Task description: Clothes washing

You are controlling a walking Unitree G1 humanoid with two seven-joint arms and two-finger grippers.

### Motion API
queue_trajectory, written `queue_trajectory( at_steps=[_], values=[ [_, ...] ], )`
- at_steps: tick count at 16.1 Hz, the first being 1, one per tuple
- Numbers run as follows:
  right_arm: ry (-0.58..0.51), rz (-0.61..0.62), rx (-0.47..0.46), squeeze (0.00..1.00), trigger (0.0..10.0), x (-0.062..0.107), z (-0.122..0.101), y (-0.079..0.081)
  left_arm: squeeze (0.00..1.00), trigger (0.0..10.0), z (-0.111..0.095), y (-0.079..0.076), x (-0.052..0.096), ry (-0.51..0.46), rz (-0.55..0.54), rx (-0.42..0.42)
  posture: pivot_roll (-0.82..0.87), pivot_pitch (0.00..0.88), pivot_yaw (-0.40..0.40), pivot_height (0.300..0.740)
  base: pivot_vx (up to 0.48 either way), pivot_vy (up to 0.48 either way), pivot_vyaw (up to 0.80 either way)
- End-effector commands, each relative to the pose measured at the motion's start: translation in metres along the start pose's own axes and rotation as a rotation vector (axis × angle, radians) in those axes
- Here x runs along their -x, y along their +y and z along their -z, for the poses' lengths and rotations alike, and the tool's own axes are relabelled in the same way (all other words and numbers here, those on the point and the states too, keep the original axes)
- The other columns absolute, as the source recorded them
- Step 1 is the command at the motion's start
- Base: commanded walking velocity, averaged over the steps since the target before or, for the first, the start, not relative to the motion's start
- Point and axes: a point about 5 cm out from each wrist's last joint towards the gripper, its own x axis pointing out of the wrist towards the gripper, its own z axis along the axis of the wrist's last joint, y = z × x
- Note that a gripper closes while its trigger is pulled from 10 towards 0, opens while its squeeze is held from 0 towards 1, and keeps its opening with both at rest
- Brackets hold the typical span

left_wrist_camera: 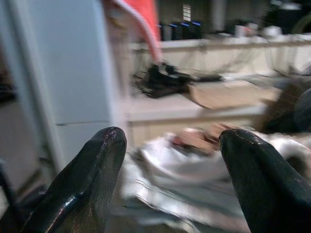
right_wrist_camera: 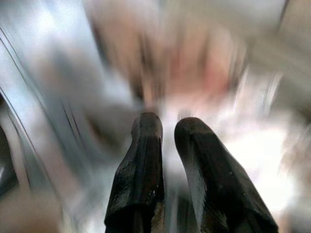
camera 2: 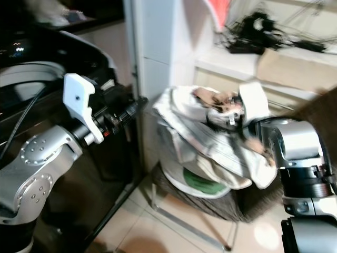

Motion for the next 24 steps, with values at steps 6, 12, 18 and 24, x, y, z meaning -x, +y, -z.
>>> queue_trajectory(
  at_steps=[6, 12, 18, 24],
  values=[
    [-0.498, -0.085, -0.012, 0.0, 10.0, 0.028, -0.028, 0.071, 0.0, 10.0, 0.019, 0.018, 0.008, 0.043, -0.334, -0.111, -0.03, 0.011, -0.018, 0.74, 0.0, 0.0, 0.0],
    [-0.543, -0.137, -0.064, 0.0, 10.0, 0.034, -0.003, 0.093, 0.0, 10.0, 0.022, 0.018, 0.028, -0.016, -0.461, -0.088, -0.02, 0.018, -0.029, 0.74, 0.141, 0.0, 0.0],
    [-0.548, -0.141, -0.068, 0.0, 10.0, 0.036, 0.005, 0.095, 0.0, 10.0, 0.023, 0.02, 0.028, -0.026, -0.471, -0.099, -0.02, 0.016, -0.022, 0.74, 0.319, 0.0, 0.0],
    [-0.553, -0.131, -0.078, 0.0, 10.0, 0.037, 0.006, 0.093, 0.0, 10.0, 0.021, 0.022, 0.028, -0.035, -0.475, -0.103, -0.02, 0.016, -0.019, 0.74, 0.321, 0.0, 0.0]
  ],
)
